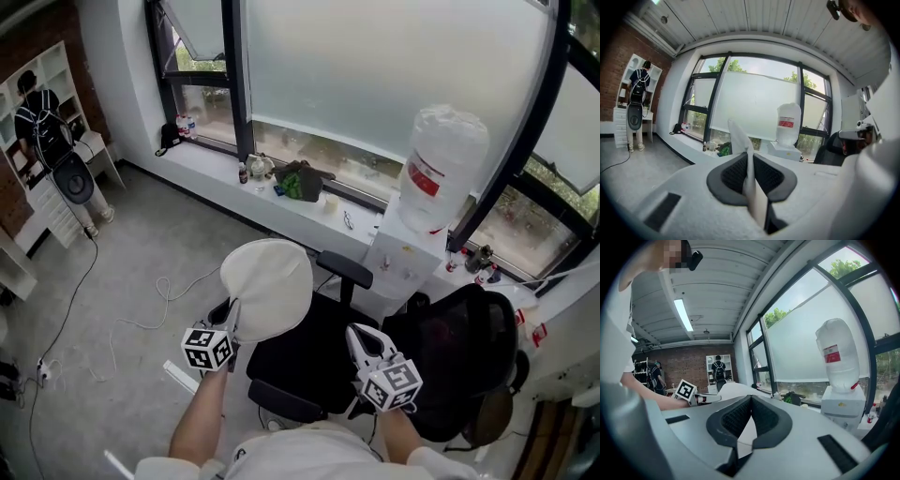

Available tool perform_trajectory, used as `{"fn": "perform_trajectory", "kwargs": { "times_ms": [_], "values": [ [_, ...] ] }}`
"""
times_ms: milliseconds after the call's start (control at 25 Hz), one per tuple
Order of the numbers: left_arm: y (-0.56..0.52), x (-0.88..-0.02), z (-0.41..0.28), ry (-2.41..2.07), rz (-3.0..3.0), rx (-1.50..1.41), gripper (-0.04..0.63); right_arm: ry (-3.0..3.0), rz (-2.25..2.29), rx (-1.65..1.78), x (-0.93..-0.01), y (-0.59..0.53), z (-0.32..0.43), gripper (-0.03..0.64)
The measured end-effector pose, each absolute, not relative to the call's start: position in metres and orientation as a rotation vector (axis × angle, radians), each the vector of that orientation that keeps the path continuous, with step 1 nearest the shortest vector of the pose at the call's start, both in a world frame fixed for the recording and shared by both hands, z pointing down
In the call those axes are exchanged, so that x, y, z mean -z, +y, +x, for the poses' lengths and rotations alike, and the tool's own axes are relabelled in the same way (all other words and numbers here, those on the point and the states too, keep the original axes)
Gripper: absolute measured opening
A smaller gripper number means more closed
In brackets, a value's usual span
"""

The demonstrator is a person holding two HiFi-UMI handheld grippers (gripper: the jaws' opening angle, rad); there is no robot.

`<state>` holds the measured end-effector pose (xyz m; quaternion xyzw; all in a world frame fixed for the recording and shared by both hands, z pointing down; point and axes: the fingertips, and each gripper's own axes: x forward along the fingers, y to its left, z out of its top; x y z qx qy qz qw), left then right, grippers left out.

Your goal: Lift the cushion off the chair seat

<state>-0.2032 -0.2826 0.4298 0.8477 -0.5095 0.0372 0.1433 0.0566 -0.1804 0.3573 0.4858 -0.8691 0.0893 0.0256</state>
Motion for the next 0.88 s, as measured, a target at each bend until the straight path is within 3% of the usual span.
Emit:
{"fn": "perform_trajectory", "kwargs": {
  "times_ms": [880],
  "values": [
    [-0.216,-0.268,-0.286,-1.711,2.535,0.392,0.038,-2.671,1.654,-0.117,-0.307,-0.207,0.088,0.002]
  ]
}}
